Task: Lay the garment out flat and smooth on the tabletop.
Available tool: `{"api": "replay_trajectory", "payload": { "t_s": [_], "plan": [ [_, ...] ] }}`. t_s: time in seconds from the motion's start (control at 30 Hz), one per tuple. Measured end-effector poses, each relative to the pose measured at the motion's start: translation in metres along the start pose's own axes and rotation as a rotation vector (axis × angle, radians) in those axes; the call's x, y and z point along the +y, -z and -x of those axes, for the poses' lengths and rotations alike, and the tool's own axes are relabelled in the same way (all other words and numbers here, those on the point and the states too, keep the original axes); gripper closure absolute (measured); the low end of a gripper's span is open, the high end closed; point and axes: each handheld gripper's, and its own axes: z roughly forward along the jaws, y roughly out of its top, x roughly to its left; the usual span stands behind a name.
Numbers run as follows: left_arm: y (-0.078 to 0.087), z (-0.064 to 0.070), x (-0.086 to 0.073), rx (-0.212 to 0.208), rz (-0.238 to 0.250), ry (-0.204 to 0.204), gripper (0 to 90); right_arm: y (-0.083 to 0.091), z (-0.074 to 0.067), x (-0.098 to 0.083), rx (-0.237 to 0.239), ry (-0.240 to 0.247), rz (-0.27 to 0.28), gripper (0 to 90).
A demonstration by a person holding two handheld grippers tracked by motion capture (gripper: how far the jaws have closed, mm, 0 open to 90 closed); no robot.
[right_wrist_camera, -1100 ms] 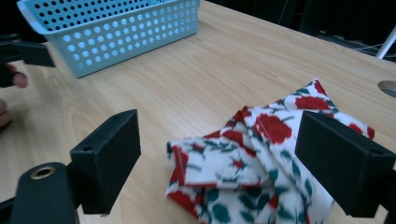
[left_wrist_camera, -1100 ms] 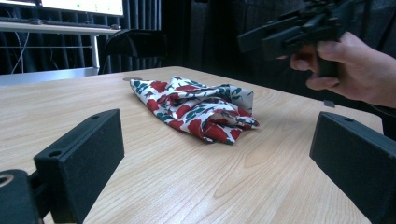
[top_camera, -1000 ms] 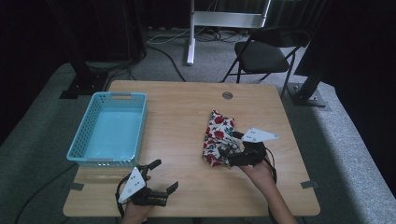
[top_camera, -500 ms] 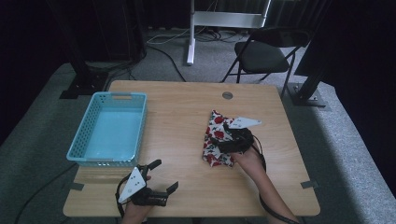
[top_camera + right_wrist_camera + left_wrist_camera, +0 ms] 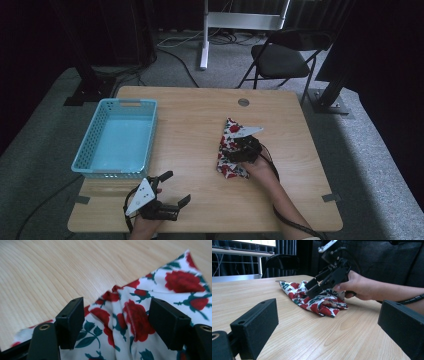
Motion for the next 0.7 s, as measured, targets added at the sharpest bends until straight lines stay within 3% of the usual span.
{"api": "replay_trajectory", "payload": {
  "t_s": [0.2,0.33,0.47,0.6,0.7],
  "plan": [
    [0.0,0.0,0.0,0.0,-0.003,-0.002,3.4,-0.01,-0.003,-0.003,-0.005,0.013,-0.018,32.0],
    [0.0,0.0,0.0,0.004,-0.003,0.0,3.4,-0.012,-0.009,-0.005,-0.049,0.061,-0.027,47.2],
    [0.0,-0.002,0.0,0.0,0.002,0.025,3.4,-0.01,-0.018,-0.005,-0.005,0.086,-0.026,55.5],
    [0.0,-0.001,0.0,-0.002,-0.005,0.012,3.4,-0.006,-0.038,-0.006,0.013,0.152,-0.044,61.0],
    [0.0,-0.001,0.0,-0.002,-0.004,0.012,3.4,-0.002,-0.049,-0.008,0.027,0.164,-0.051,67.5]
  ]
}}
